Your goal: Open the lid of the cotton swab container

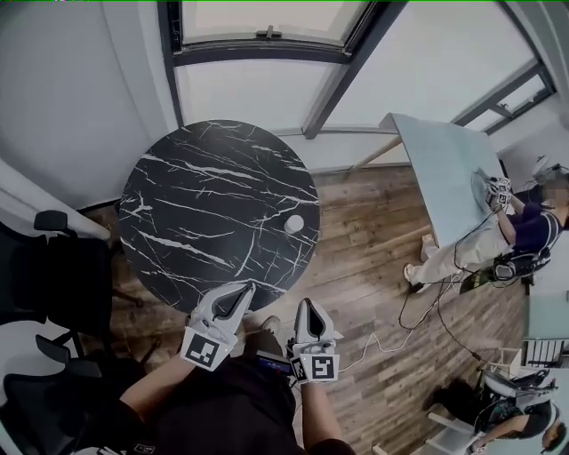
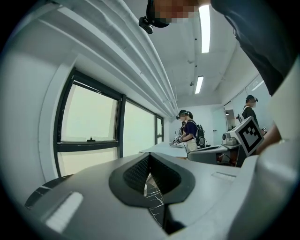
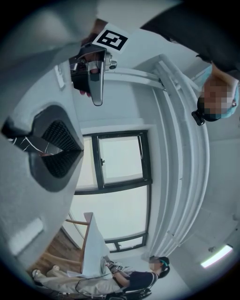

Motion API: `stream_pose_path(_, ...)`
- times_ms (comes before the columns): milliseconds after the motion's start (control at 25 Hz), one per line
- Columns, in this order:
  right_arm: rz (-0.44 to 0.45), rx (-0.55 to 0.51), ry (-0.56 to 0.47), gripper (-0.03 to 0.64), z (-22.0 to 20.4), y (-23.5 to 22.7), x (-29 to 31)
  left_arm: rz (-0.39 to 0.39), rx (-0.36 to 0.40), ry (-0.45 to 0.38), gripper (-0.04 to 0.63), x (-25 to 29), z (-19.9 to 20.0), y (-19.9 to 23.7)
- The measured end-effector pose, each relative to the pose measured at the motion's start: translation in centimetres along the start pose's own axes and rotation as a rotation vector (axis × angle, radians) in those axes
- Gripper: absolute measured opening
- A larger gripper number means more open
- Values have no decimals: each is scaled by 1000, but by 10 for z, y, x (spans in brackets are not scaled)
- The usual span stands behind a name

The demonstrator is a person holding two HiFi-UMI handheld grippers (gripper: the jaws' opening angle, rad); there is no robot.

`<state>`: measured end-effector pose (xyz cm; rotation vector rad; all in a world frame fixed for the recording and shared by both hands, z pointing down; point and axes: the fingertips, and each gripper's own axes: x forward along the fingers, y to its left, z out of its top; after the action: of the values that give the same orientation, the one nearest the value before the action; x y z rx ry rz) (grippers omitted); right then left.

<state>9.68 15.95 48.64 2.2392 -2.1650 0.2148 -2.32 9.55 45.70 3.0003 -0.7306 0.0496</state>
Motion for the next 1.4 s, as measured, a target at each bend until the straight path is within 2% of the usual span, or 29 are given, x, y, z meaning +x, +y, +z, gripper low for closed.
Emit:
stream_pose_path(160,23,7,-1,-3,-7,-18,18,-14,13,30,-3,22,-8,0)
stream_pose_path(280,63,11,12,-3,-13,-35,33,4,18,25,-3,41,-8,-1)
stream_pose_path(480,169,1,37,-3,-22,-63,57,84,-34,61,-3,77,-20,-1)
stream_pose_path(720,316,-10,91,21,-36,-90,90,193,-32,81,-3,121,-27,8)
stream_pose_path(880,371,-20,148,31,-47,-107,116,226,-28,113,-3,144,-41,13)
stream_pose_path(1040,450,-7,156,40,-66,-116,134,261,-2,117,-3,164,-54,19)
stream_pose_path(1200,485,-35,198,69,-98,-125,152,290,-5,127,-3,178,-68,21)
stream_pose_path(1400,473,-47,262,84,-147,-140,176,283,-22,152,-3,191,-95,24)
